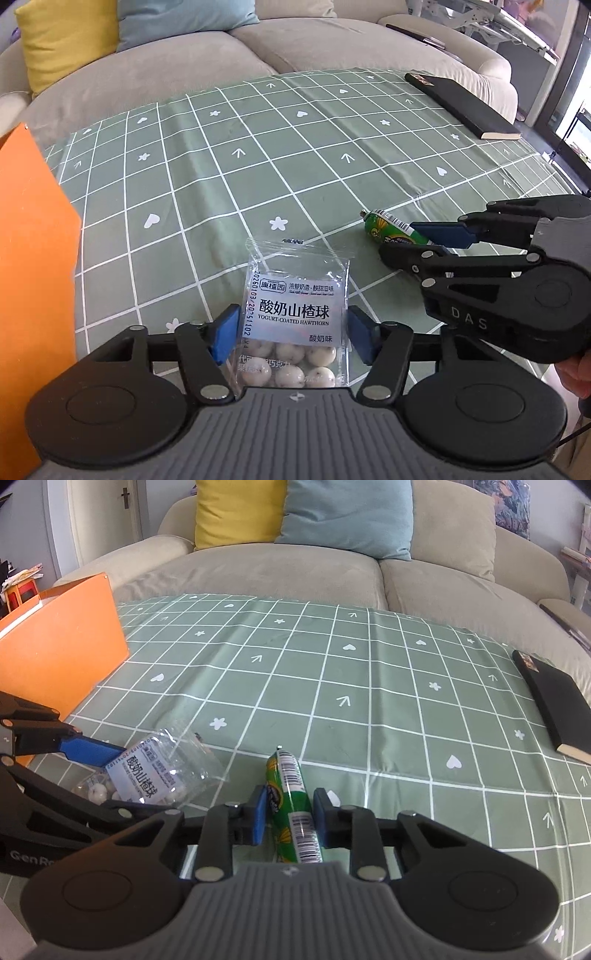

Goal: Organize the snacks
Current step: 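Close left tool on the yogurt-ball packet while right tool grasps the green stick candy, then carry both snacks over the orange box and lower them inside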

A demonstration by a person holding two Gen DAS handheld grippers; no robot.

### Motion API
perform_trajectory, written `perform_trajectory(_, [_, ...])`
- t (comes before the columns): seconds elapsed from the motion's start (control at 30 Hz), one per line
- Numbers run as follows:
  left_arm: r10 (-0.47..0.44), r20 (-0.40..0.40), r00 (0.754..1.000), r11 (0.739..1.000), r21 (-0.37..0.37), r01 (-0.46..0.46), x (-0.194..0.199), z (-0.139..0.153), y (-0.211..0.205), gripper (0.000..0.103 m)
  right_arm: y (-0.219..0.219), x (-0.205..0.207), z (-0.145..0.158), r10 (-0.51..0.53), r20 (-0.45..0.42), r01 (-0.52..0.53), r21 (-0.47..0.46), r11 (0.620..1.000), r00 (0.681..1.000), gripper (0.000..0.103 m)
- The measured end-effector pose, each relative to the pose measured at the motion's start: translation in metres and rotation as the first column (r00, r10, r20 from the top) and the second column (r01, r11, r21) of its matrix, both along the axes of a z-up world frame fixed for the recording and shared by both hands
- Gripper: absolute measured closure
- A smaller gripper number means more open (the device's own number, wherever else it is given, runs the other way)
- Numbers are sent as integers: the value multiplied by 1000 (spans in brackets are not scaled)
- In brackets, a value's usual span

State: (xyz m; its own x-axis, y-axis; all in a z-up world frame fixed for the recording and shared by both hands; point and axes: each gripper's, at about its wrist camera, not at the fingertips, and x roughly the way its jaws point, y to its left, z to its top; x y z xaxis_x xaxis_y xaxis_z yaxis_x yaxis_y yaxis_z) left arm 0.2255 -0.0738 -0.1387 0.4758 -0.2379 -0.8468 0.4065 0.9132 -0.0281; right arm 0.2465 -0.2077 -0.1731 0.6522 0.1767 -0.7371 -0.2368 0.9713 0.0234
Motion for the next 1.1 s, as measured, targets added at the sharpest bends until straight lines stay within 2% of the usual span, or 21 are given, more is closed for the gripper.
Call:
perform_trajectory(0.2, [22, 9, 1000, 1000, 4, -22, -1, 1, 0, 39, 1, -1, 0, -2, 0, 2, -11, 1000, 1000, 82])
perform_trajectory(0.53, [103, 12, 995, 991, -90, -102, -18, 16, 13, 42, -9, -12, 8, -51, -35, 52, 32, 998, 998, 83])
perform_trajectory(0.8, [153, 32, 988, 982, -120, -149, -35, 52, 23, 42, 1, -33, 38, -56, 32, 54, 38, 998, 998, 83])
perform_trajectory(1.1, [208, 81, 975, 970, -144, -195, -52, 101, 52, 42, 22, -60, 76, -89, 90, 81, 88, 993, 992, 83])
